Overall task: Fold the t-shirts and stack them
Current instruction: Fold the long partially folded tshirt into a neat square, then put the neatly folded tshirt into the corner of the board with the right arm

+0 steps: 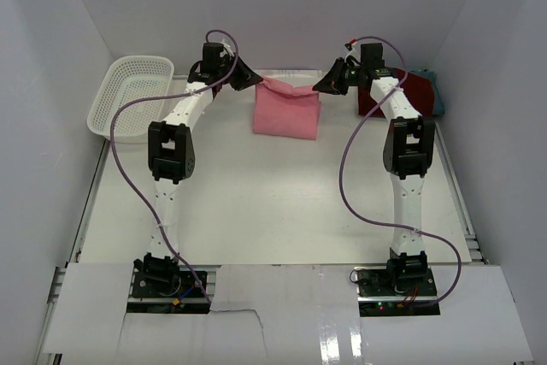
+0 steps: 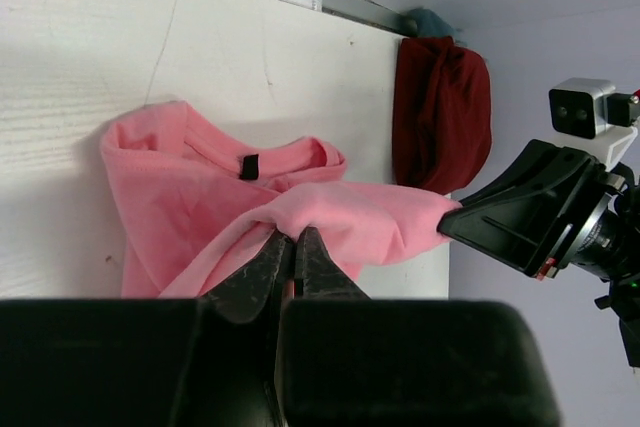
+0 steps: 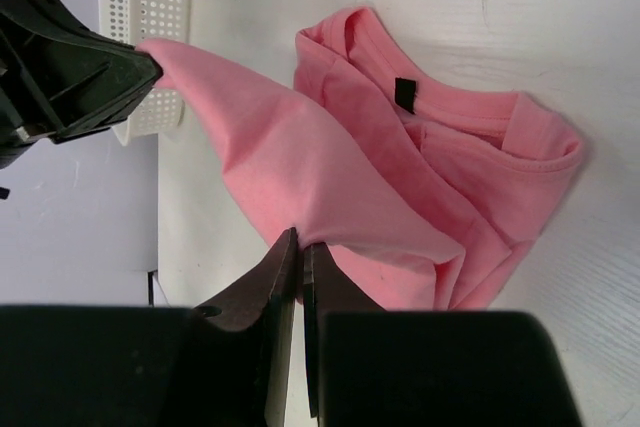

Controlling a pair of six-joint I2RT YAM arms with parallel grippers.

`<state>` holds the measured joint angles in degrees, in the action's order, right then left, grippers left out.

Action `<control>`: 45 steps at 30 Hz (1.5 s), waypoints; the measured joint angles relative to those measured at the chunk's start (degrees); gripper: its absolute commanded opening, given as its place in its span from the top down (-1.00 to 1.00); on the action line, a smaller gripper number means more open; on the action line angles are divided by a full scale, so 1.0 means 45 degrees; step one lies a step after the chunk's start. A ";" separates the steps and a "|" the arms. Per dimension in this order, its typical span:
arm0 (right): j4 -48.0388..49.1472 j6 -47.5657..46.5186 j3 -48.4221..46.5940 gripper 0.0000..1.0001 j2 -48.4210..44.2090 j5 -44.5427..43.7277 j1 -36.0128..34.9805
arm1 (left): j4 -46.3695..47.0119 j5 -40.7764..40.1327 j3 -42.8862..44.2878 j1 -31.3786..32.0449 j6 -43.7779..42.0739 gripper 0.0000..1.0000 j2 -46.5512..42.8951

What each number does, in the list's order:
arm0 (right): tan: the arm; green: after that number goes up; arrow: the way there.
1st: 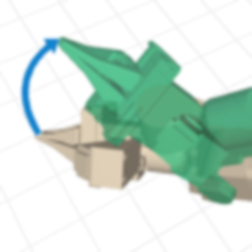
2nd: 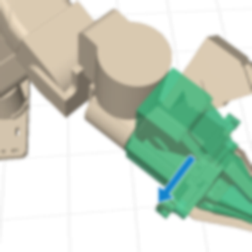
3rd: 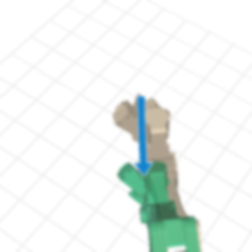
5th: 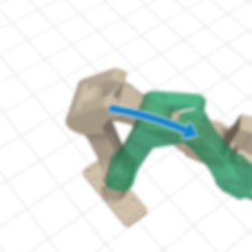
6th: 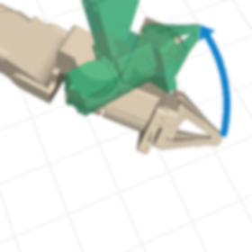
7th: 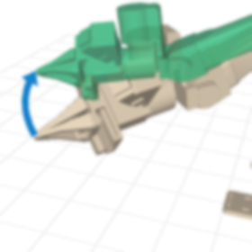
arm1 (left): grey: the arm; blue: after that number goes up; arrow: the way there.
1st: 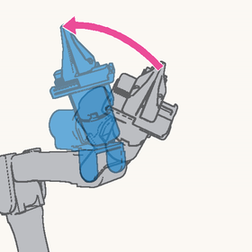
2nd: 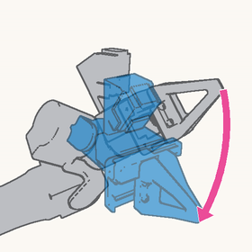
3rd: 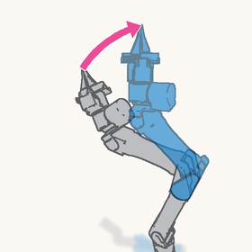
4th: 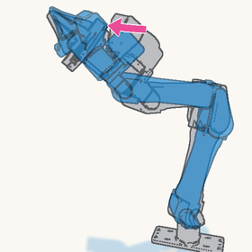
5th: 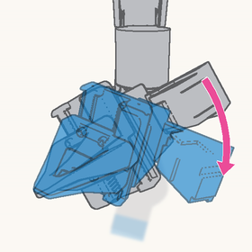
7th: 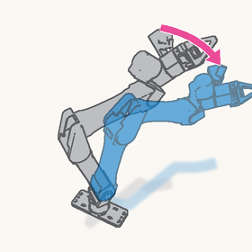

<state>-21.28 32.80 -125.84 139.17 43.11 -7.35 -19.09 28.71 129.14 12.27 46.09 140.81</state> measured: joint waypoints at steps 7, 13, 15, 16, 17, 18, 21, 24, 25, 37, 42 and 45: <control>0.0495 0.0058 0.0189 0.84 0.0034 -0.0010 0.0194 | 0.1020 0.0471 0.0010 -0.0039 0.0491 0.78 0.1263; 0.0563 0.0029 0.1039 0.84 0.0000 -0.0097 0.0219 | 0.1039 0.0719 0.0010 -0.0039 0.0724 0.72 0.1753; 0.0510 0.0024 0.1088 0.83 0.0000 -0.0121 0.0219 | 0.1171 0.0772 0.0019 -0.0039 0.0743 0.67 0.1753; 0.0520 0.0024 0.1088 0.83 0.0000 -0.0112 0.0219 | 0.1263 0.0777 0.0029 -0.0039 0.0767 0.61 0.1753; 0.0559 0.0024 0.1088 0.77 -0.0010 -0.0112 0.0223 | 0.1307 0.0792 0.0029 -0.0039 0.0767 0.36 0.1753; 0.0597 0.0034 0.1088 0.64 -0.0015 -0.0112 0.0228 | 0.1379 0.0811 0.0029 -0.0039 0.0763 0.15 0.1753; 0.0627 0.0019 0.1088 0.15 -0.0015 -0.0170 0.0253 | 0.1520 0.0840 0.0029 -0.0039 0.0772 -0.63 0.1753; 0.0699 -0.0083 0.1088 -0.02 -0.0034 -0.0306 0.0277 | 0.1588 0.0782 0.0029 -0.0039 0.0738 -0.88 0.1753; 0.0714 -0.0117 0.1088 -0.04 -0.0058 -0.0359 0.0287 | 0.1598 0.0753 0.0034 -0.0039 0.0738 -0.89 0.1753; 0.1117 -0.1103 0.2477 0.17 -0.2856 -0.1443 0.0296 | 0.1598 -0.0005 -0.1069 -0.0039 -0.0321 -0.89 0.0248; 0.1511 -0.1326 0.3356 0.56 -0.3167 -0.1039 0.0170 | 0.1967 0.0539 -0.1710 0.0058 -0.0699 -0.56 -0.0782; 0.1719 -0.1030 0.3963 0.84 -0.2783 -0.0442 0.0019 | 0.2317 0.1287 -0.1734 0.0189 -0.0777 0.16 -0.0738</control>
<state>-13.54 28.16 -108.01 126.65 41.12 -7.27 -8.67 34.50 121.34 13.13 42.59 137.49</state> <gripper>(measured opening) 0.162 0.643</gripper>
